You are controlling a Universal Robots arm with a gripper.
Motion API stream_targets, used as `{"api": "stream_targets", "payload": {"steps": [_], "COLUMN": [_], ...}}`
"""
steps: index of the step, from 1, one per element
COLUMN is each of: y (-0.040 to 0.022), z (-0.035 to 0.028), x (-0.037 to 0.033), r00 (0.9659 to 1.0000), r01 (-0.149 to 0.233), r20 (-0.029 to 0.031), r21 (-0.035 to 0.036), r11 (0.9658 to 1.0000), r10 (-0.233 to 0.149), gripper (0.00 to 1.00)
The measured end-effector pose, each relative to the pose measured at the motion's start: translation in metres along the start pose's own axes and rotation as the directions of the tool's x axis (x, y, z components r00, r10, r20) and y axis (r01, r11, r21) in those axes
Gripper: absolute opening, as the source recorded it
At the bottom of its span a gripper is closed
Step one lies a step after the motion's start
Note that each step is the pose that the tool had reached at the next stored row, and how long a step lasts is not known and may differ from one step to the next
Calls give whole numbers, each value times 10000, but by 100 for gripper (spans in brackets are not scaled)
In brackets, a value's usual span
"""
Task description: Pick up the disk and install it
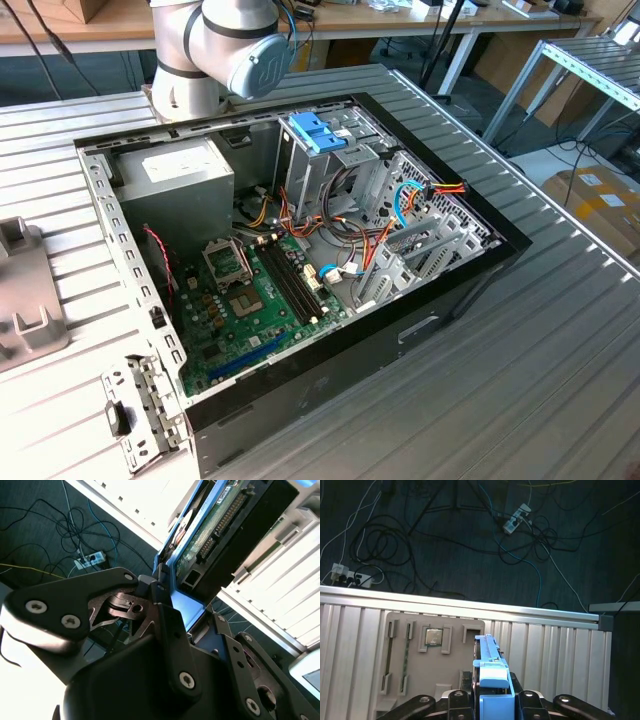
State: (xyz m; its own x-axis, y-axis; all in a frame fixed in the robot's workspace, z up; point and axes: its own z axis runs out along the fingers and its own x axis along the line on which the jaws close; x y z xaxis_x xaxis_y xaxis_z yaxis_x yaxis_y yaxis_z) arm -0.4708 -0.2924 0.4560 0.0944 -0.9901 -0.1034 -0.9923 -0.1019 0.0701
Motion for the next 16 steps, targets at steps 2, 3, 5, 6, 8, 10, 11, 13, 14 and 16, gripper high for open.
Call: {"api": "stream_targets", "payload": {"steps": [2, 3, 5, 6, 8, 10, 11, 13, 14, 16], "y": [1, 1, 2, 2, 3, 3, 3, 4, 4, 5], "z": [-9, -14, -25, -29, -37, -43, -46, -54, -58, -69], "x": [-1, -1, -3, -3, -4, -4, -5, -6, -6, -7], "r00": [10000, 10000, 10000, 10000, 10000, 10000, 10000, 10000, 10000, 10000], "r01": [0, 0, 0, 0, 0, 0, 1, 1, 1, 1], "r20": [0, 0, 0, 0, 0, 0, 1, 0, 0, 0], "r21": [0, 0, 1, 1, 0, 0, 1, 0, 0, 0], "r11": [10000, 10000, 10000, 10000, 10000, 10000, 10000, 10000, 10000, 10000], "r10": [0, 0, 0, 0, 0, 0, -1, -1, -1, -1], "gripper": [37, 37, 37, 37, 37, 37, 37, 37, 37, 37]}}
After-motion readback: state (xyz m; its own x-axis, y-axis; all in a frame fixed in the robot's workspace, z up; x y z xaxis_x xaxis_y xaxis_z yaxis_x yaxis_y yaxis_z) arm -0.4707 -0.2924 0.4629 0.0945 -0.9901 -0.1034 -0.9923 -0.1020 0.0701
